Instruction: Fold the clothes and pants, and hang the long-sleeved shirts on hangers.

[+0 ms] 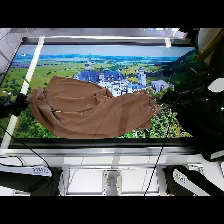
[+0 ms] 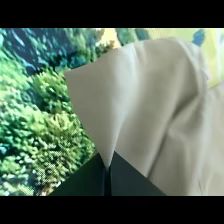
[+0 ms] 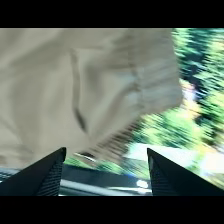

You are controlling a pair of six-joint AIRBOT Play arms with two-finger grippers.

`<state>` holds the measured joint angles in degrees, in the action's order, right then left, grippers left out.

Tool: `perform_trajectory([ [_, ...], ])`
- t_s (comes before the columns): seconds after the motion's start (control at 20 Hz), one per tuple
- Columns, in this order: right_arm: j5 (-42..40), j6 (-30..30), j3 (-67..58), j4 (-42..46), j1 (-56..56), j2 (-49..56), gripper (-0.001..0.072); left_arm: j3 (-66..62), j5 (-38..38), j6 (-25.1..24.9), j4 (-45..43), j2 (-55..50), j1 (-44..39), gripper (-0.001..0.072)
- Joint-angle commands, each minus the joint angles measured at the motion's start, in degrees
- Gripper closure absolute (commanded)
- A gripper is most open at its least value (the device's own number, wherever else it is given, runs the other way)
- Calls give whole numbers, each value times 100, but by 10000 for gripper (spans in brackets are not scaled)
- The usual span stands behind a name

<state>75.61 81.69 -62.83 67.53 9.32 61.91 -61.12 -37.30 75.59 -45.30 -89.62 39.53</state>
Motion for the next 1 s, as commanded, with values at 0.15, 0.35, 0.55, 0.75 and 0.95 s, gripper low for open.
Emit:
perform_trajectory([
  [0.15, -136, 105, 1611, -326, 404, -251, 169, -76, -999, -262, -507, 1008, 874, 699],
  [0.35, -1169, -678, 3060, -1528, 457, -173, 169, -76, -1394, -260, -568, 1429, 1069, 699],
  [0.55, -1744, -1521, 3423, -2297, 444, 129, 170, -76, -1593, -256, -566, 1499, 977, 700],
  [0.75, -1961, -2208, 3423, -3093, 444, 702, 208, -76, -1797, -251, -566, 1499, 975, 699],
  [0.95, -1757, -2734, 3421, -3611, 446, 997, 386, -76, -1893, -229, -564, 1499, 975, 699],
])
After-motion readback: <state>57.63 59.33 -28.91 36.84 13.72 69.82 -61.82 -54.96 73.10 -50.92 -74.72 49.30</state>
